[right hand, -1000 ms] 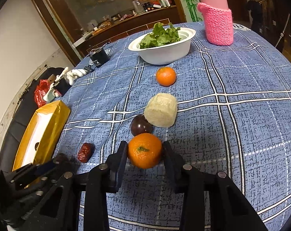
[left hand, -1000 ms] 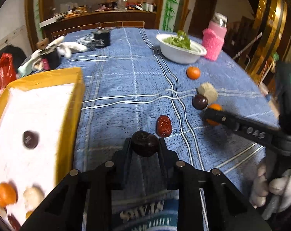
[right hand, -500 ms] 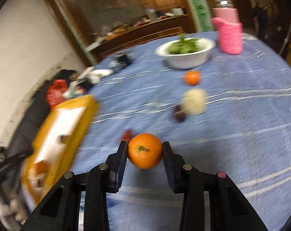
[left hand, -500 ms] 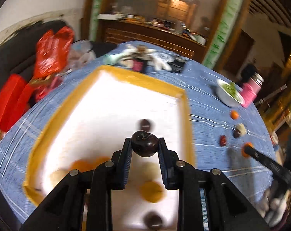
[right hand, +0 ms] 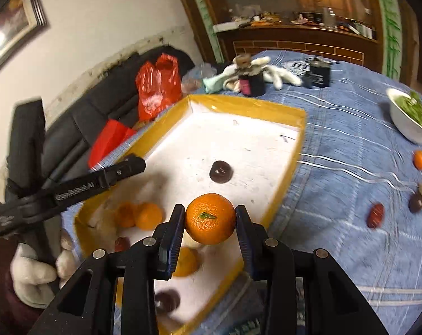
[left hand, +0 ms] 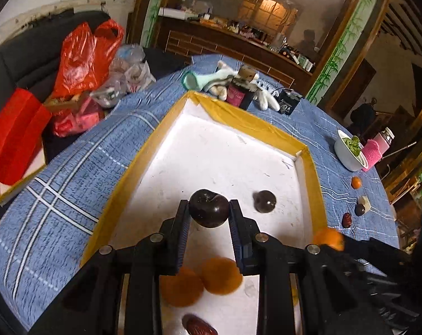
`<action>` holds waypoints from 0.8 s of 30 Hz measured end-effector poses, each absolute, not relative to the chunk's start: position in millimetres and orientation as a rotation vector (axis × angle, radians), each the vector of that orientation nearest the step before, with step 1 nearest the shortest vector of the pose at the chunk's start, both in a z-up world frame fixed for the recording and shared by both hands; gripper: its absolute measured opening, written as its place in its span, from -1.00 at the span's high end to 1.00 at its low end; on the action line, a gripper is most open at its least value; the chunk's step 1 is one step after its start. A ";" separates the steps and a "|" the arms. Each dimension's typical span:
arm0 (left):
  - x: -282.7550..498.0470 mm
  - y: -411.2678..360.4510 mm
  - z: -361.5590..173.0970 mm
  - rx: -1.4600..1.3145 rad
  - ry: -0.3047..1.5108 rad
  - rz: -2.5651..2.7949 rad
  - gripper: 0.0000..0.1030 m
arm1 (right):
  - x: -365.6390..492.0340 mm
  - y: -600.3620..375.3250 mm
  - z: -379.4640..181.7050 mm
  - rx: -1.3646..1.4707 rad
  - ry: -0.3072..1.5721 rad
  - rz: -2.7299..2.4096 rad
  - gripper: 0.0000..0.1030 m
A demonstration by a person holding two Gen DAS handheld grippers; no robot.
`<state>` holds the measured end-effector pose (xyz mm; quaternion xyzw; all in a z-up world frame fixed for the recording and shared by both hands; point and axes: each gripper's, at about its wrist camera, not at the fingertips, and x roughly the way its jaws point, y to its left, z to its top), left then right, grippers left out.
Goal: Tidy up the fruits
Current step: 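Carry the plum and mandarin over the yellow tray and open both grippers, then grasp a red date with the left gripper while the right gripper grasps a pale cube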
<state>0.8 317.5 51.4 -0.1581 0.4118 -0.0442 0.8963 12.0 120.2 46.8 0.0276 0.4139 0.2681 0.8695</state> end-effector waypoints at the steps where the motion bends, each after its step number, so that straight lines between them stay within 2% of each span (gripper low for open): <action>1: 6.0 320.1 47.0 -0.342 0.875 -0.098 0.47 | 17.6 126.3 42.9 0.037 0.880 0.556 0.21; 4: 17.1 324.3 40.1 -0.364 0.919 -0.108 0.30 | 30.6 139.3 30.5 0.001 0.929 0.544 0.18; 6: 19.1 327.1 42.8 -0.371 0.918 -0.112 0.04 | 39.3 144.1 26.0 -0.010 0.952 0.537 0.18; 7: 18.6 328.5 45.5 -0.375 0.913 -0.113 -0.03 | 42.2 144.9 25.6 -0.011 0.957 0.534 0.18; 8: 17.8 329.6 49.1 -0.380 0.903 -0.113 -0.20 | 44.4 145.9 26.0 -0.008 0.961 0.530 0.18; 9: 15.7 330.5 53.8 -0.382 0.889 -0.109 -0.40 | 44.4 146.4 27.0 -0.001 0.960 0.527 0.14; 11: 10.6 331.4 60.9 -0.377 0.867 -0.087 -0.65 | 41.4 143.9 31.0 0.014 0.947 0.522 0.03; 12: 5.9 330.7 66.0 -0.371 0.856 -0.070 -0.72 | 38.7 143.5 33.6 0.018 0.939 0.516 0.01; 15: -4.4 331.1 75.5 -0.382 0.844 -0.053 -0.73 | 28.8 134.6 42.0 0.047 0.918 0.494 0.01; 19: -39.9 323.2 92.1 -0.401 0.738 -0.123 -0.73 | 1.7 110.9 58.4 0.093 0.851 0.459 -0.01; 24: -88.3 276.3 120.8 -0.298 0.676 -0.176 -0.73 | -45.9 71.5 74.6 0.134 0.777 0.419 -0.10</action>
